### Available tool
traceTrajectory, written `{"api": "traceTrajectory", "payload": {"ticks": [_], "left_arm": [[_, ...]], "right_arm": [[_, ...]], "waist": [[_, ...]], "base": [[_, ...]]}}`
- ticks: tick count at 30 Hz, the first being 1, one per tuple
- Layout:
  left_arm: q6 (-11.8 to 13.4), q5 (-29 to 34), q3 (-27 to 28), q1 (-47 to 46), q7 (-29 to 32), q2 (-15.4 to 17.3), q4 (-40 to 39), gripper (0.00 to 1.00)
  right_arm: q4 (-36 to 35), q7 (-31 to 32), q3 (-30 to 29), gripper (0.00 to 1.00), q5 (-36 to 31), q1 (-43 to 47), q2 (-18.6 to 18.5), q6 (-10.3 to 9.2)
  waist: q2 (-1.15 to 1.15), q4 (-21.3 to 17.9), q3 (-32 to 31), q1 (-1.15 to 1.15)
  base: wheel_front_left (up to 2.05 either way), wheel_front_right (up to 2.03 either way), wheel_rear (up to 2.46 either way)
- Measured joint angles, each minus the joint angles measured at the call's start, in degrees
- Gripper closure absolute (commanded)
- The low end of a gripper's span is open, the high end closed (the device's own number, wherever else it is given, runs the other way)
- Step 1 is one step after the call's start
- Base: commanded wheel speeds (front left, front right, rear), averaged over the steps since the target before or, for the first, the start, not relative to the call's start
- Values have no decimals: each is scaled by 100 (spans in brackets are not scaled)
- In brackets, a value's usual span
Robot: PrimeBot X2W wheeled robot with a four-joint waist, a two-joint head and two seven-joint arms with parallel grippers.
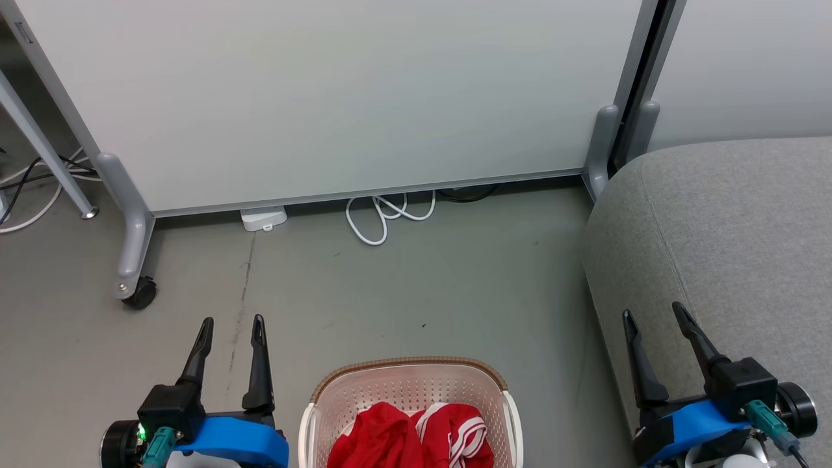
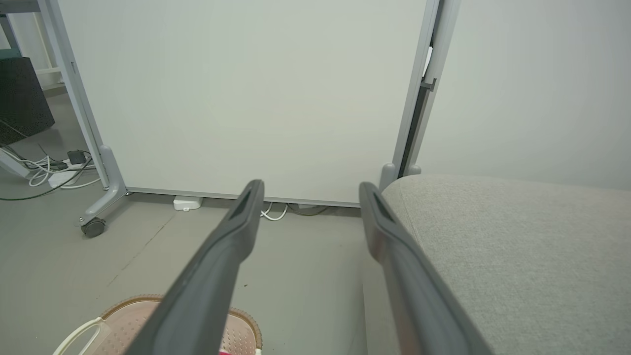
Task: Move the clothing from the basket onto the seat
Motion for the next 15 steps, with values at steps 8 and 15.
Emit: {"api": "traceTrajectory", "payload": {"ticks": [8,15], "left_arm": [[-2,-10,22,24,0,-5,-3,0],[-2,-65,91,69,-2,-13,82,0]], "right_arm": [[30,-21,48,0,20,-4,-1,0],[-68,-30,301,0,22,-162,-5,0]], "waist": [[0,-36,-2,0],[0,-272,187,0]], "base": [[0,0,0],[0,0,0]]}}
